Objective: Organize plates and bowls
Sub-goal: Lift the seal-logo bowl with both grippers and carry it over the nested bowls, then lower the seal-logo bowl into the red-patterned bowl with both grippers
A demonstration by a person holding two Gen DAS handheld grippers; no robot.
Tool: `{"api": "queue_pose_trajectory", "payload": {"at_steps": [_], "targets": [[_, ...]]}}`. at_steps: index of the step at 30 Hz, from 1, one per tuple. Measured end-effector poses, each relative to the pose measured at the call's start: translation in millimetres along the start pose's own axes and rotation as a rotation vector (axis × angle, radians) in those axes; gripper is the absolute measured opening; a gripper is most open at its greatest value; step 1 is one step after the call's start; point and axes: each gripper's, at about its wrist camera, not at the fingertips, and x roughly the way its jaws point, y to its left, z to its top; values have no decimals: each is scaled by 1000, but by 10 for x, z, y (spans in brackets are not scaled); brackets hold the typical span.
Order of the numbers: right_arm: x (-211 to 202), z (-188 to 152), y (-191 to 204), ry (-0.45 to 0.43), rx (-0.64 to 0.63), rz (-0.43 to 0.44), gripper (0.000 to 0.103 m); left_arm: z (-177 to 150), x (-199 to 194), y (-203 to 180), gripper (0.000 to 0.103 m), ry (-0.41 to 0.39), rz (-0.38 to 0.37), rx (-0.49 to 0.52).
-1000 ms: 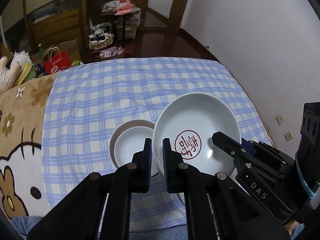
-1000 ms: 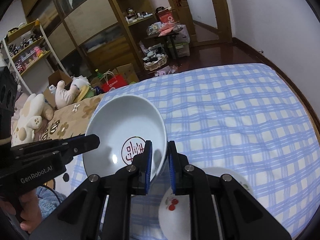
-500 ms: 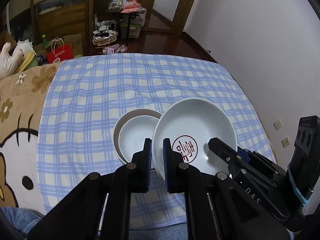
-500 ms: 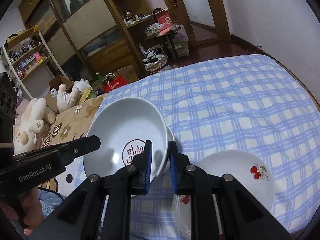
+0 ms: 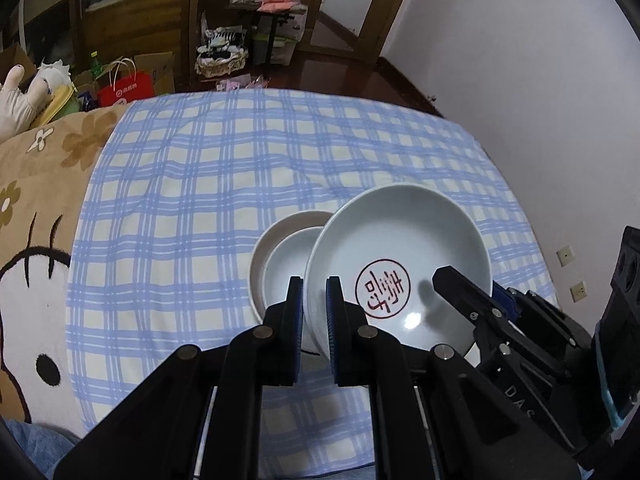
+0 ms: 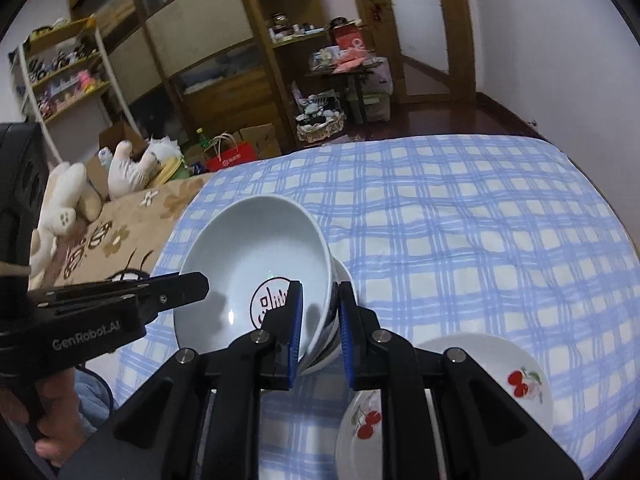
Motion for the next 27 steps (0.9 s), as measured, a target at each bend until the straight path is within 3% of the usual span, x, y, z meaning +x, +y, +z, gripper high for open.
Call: {"api": "queue_pose_trajectory", "payload": {"at_steps": [12,18,27], "targets": [[312,-58,-118,42,14,40,18,61,300,181,9,62,-9,-56],[422,-156,-129,45,15,36,19,18,426,170,10,82,46,-50],[547,-248,-126,62,14,30,20,-3,638,256,10,123,63,-78]]}}
